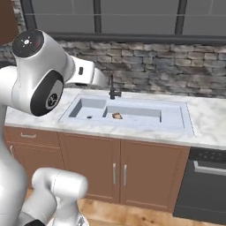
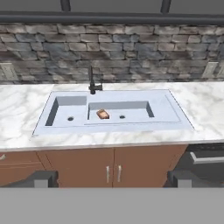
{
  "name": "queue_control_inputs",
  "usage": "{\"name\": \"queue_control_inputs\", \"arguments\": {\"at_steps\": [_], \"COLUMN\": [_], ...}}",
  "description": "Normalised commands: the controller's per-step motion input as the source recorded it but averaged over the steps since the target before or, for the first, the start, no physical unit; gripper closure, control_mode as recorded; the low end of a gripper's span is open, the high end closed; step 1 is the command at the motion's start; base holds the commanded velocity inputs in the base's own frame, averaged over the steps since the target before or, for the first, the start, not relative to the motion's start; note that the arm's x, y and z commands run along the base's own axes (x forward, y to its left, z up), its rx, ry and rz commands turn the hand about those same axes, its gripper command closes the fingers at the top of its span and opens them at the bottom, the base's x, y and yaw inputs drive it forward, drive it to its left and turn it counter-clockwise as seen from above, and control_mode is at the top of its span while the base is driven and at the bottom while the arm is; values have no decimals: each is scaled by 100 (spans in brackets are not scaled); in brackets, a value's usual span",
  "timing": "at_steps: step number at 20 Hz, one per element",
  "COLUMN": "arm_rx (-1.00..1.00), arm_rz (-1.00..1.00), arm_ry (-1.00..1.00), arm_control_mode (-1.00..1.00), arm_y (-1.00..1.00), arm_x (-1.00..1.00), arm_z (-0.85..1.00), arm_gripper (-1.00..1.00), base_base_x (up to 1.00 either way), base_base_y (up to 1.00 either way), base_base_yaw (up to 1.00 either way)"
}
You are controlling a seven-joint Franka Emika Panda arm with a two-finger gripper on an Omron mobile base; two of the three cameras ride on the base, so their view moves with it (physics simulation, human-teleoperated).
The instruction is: Pick up the sponge and bar soap from the sink, and place them back in the cabinet, and close the cabinet doors.
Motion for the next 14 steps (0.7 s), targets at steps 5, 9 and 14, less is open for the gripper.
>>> {"name": "queue_control_inputs", "arguments": {"at_steps": [5,9,14], "arm_rx": [0,0,0], "arm_rz": [0,0,0], "arm_ry": [0,0,0], "arm_control_mode": [100,100,100], "arm_y": [0,0,0], "arm_x": [0,0,0], "arm_z": [0,0,0], "arm_gripper": [-100,-100,-100], "base_base_x": [66,59,50], "base_base_y": [13,2,0], "base_base_yaw": [17,9,0]}}
